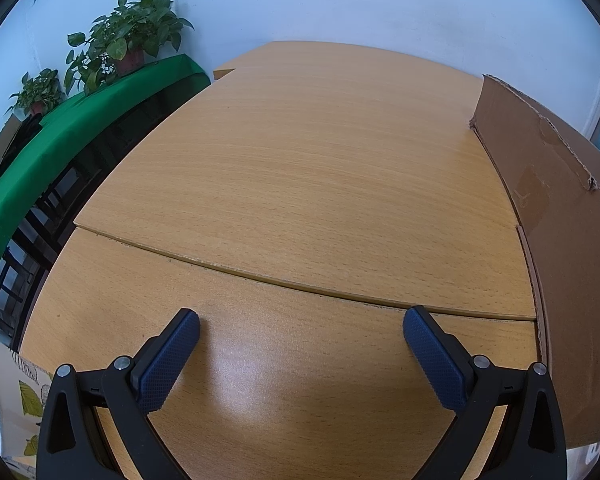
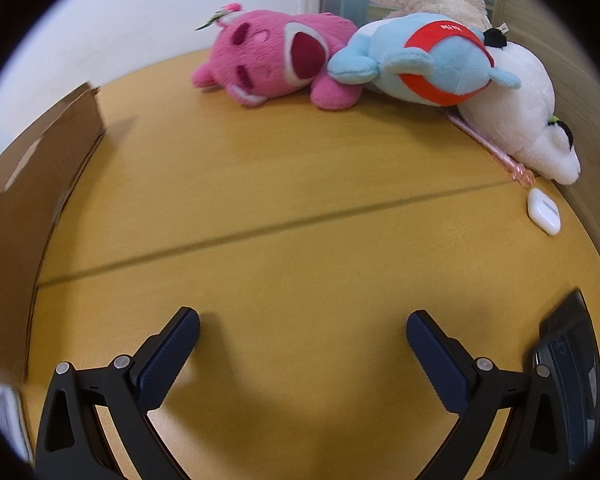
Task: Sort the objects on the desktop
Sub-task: 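Close the left gripper on the teal-and-pink plush pig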
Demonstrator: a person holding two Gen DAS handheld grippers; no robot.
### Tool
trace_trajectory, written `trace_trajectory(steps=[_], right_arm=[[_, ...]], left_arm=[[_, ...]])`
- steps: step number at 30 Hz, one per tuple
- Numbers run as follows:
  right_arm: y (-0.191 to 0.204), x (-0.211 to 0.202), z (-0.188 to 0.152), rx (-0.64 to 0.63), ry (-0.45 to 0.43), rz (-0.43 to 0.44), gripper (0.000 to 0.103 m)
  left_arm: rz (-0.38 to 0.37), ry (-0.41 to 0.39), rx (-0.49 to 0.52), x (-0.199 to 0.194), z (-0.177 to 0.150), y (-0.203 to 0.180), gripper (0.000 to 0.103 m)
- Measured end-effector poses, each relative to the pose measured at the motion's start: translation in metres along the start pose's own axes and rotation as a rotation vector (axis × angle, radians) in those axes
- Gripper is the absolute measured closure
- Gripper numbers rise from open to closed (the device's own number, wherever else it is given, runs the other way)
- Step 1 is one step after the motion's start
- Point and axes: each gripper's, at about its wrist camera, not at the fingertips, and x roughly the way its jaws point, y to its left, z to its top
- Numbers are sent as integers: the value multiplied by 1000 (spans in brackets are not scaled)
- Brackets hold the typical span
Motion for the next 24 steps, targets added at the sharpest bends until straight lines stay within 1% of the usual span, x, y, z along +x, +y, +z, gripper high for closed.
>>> trace_trajectory(steps=[2,3,4,5,6,7,8,9,10,12,14,15,17,18,19,21,24], right_arm=[[4,-12,-18,-16,7,17,0],[7,-21,-29,-31,11,34,0],[9,-35,-42,-49,7,59,0],[11,-47,-52,-62,-5,75,0],[13,-69,-67,-86,-27,94,0],[16,-85,-76,-107,-44,109,0],[18,-96,-83,-122,-55,121,0],[24,-117,-91,-156,-84,152,0],[28,-131,-94,-180,-104,177,0],[41,-155,-101,-224,-139,213,0],[62,-172,-104,-267,-162,261,0],[73,-181,-106,-291,-174,300,0],[100,-194,-112,-341,-185,408,0],[122,-199,-119,-379,-173,491,0],[137,-202,-127,-407,-164,537,0],[173,-205,-145,-480,-132,634,0],[213,-200,-175,-535,-79,761,0]], left_arm=[[1,27,-2,-4,-4,-3,0],[-15,47,14,-11,-11,-7,1],[-23,36,29,-20,-17,-10,5],[-24,-5,47,-37,-26,-13,6],[-26,-58,59,-61,-36,-17,6],[-32,-92,60,-83,-45,-19,6],[-60,-122,55,-107,-55,-22,6],[-124,-141,44,-134,-66,-24,5],[-186,-142,43,-153,-75,-27,4],[-303,-151,66,-195,-95,-38,2],[-370,-167,97,-223,-113,-52,1],[-415,-161,120,-235,-125,-61,1],[-525,-118,139,-245,-145,-76,1],[-580,-83,137,-247,-158,-84,1],[-612,-57,130,-247,-169,-90,1],[-662,2,125,-241,-189,-103,1],[-660,79,109,-223,-216,-118,1]])
